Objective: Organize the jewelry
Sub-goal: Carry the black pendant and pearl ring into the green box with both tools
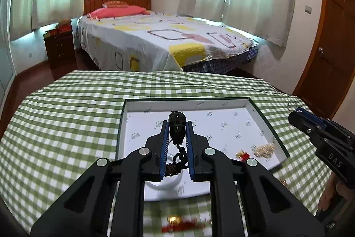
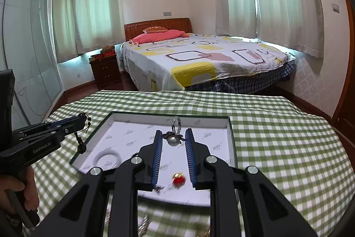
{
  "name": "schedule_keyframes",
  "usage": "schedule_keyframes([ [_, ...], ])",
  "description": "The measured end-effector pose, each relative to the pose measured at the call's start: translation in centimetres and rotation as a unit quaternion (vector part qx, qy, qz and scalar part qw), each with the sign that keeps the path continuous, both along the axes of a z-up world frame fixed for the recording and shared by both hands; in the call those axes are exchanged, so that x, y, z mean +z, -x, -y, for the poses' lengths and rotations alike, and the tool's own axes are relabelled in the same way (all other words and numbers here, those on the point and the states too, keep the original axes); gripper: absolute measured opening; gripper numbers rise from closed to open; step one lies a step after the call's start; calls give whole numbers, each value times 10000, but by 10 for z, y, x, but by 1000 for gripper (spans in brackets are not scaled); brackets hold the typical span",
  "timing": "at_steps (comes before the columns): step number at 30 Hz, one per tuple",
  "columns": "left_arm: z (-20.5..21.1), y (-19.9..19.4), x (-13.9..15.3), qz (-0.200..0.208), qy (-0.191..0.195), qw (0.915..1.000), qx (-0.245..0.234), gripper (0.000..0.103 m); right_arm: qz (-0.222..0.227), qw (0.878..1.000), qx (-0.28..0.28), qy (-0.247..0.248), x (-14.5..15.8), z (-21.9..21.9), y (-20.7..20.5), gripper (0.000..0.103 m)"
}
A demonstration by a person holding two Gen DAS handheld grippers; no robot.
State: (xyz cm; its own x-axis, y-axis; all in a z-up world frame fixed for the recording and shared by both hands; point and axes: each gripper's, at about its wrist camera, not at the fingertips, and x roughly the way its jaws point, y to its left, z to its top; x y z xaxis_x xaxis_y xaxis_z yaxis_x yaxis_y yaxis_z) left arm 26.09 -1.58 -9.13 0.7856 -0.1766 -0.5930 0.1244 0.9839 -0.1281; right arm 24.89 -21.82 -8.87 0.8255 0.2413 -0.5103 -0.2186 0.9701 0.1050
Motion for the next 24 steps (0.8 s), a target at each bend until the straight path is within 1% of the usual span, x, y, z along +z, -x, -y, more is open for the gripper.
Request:
schedule_keyframes([
  [3, 1, -23, -11, -158, 25, 9999, 27, 15, -78, 10000, -22, 52, -9, 3, -20, 22],
  [10, 4, -74, -53, -726, -101, 9973, 77, 15, -542, 9984, -37, 182, -47, 8, -60, 22],
  [17, 0, -96, -83, -1246, -99, 9921, 86, 15, -1010, 9945, 0, 265, -75, 3, -78, 22],
  [24, 3, -104, -96, -1516, -177, 9883, 64, 15, -1329, 9905, -14, 343, -88, 2, -88, 22],
])
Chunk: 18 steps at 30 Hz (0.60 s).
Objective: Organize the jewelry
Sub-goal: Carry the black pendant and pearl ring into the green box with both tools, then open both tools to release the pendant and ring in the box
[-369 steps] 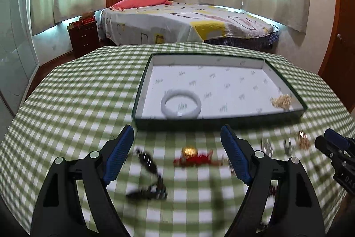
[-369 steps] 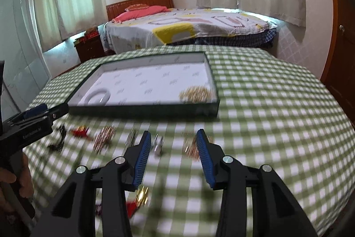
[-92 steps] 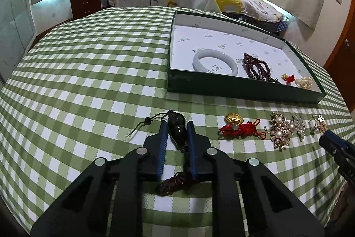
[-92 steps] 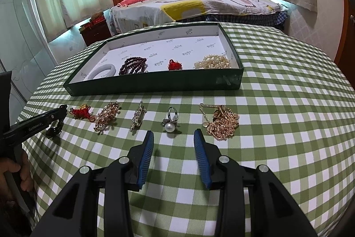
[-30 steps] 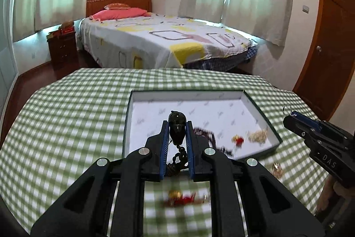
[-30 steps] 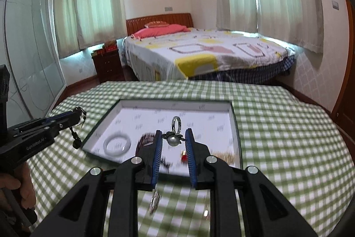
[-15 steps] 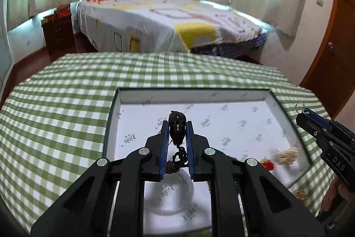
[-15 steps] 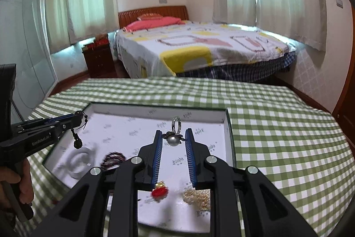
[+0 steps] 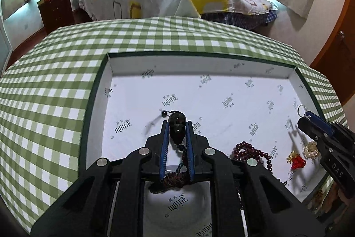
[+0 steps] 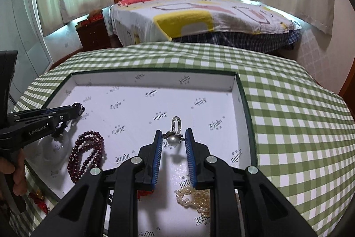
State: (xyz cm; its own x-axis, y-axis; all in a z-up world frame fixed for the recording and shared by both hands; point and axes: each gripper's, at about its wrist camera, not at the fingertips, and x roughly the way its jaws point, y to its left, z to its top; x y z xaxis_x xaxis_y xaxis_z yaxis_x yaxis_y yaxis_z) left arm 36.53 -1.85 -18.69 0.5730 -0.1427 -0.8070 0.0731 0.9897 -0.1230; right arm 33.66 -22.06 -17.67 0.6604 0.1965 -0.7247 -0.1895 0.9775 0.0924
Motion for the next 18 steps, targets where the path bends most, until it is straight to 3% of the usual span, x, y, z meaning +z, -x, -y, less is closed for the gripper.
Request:
schedule_keyframes([
  [9, 4, -9, -1, -157, -130, 9998, -25, 16, -252, 9997, -12, -16, -12, 2, -4, 22],
  [15, 4, -11, 1, -119, -71, 9999, 21, 31, -181, 9998, -20, -83, -9, 4, -2, 25],
  [18, 2, -6, 3, -65, -44, 10000, 16, 39, -93, 9999, -53, -93, -6, 6, 2, 34],
])
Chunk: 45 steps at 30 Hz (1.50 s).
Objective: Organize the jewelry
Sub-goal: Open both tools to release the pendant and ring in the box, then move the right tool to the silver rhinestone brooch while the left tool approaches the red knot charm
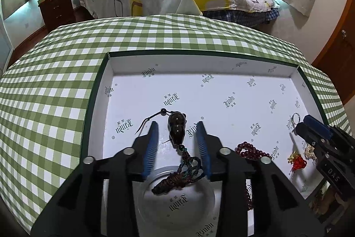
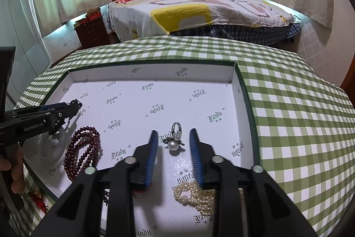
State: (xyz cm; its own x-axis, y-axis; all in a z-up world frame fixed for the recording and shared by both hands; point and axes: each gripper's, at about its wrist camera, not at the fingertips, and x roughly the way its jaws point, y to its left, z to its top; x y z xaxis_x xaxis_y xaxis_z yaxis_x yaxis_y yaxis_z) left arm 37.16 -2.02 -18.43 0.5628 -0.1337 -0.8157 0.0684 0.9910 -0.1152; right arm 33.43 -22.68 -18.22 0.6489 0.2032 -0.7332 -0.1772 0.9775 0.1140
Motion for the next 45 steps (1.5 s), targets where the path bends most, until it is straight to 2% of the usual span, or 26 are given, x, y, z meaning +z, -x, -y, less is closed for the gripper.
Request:
schedule_keyframes([
  [2, -3, 5, 3, 71, 25, 10000, 9, 47, 73, 10000, -21, -14, 4, 0, 4, 34],
  [6, -7, 18, 14, 282, 193, 9994, 33, 52, 256, 9996, -55, -59, 17, 1, 14, 35],
  [11, -15, 48, 40, 835, 234, 9961, 155, 59, 571, 9983, -45, -47, 38, -4, 36, 36],
  [16, -25, 86, 64, 1352, 189, 9900, 351, 61, 782, 9969, -35, -63, 53, -10, 61, 37],
  [23, -30, 133, 79, 1672, 128, 9845, 505, 61, 890, 9960, -10, -31, 58, -18, 100, 37],
  [29, -34, 167, 78, 1733, 2, 9832, 579, 61, 682, 9976, 46, -79, 42, -25, 127, 37],
  [35, -44, 193, 67, 1553, -31, 9854, 692, 61, 411, 9988, 238, -76, 20, -39, 143, 37],
  [45, -65, 213, 41, 1221, -63, 9880, 939, 61, -9, 9992, 403, 17, -6, -57, 140, 33],
])
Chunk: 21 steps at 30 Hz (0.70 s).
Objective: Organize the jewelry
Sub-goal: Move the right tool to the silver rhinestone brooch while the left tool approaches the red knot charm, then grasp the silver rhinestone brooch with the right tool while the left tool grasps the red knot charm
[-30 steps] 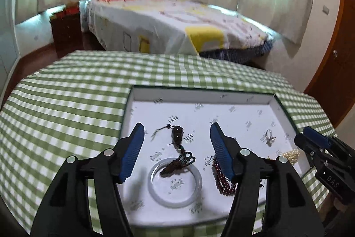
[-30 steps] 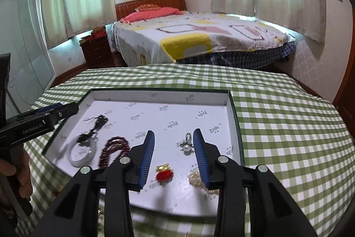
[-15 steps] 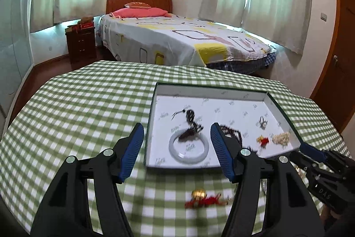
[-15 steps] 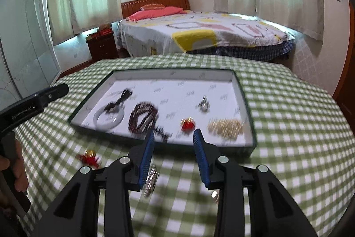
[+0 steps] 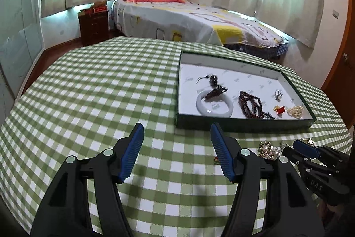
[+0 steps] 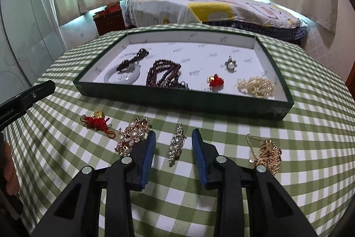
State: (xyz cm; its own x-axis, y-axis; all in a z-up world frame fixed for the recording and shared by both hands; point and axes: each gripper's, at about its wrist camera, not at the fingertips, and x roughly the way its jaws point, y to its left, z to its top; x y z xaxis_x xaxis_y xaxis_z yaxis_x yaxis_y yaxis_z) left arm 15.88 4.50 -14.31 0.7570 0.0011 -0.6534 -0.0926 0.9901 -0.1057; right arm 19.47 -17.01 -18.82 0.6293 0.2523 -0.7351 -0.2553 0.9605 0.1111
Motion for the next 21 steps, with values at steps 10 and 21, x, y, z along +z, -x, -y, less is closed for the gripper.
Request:
schedule_keyframes([
  [10, 11, -2, -12, -154, 1, 9997, -163, 61, -163, 9998, 106, 88, -9, 1, -5, 12],
  [21, 31, -5, -20, -317, 91, 9985, -427, 61, -82, 9999, -56, 32, -2, 18, -2, 11],
])
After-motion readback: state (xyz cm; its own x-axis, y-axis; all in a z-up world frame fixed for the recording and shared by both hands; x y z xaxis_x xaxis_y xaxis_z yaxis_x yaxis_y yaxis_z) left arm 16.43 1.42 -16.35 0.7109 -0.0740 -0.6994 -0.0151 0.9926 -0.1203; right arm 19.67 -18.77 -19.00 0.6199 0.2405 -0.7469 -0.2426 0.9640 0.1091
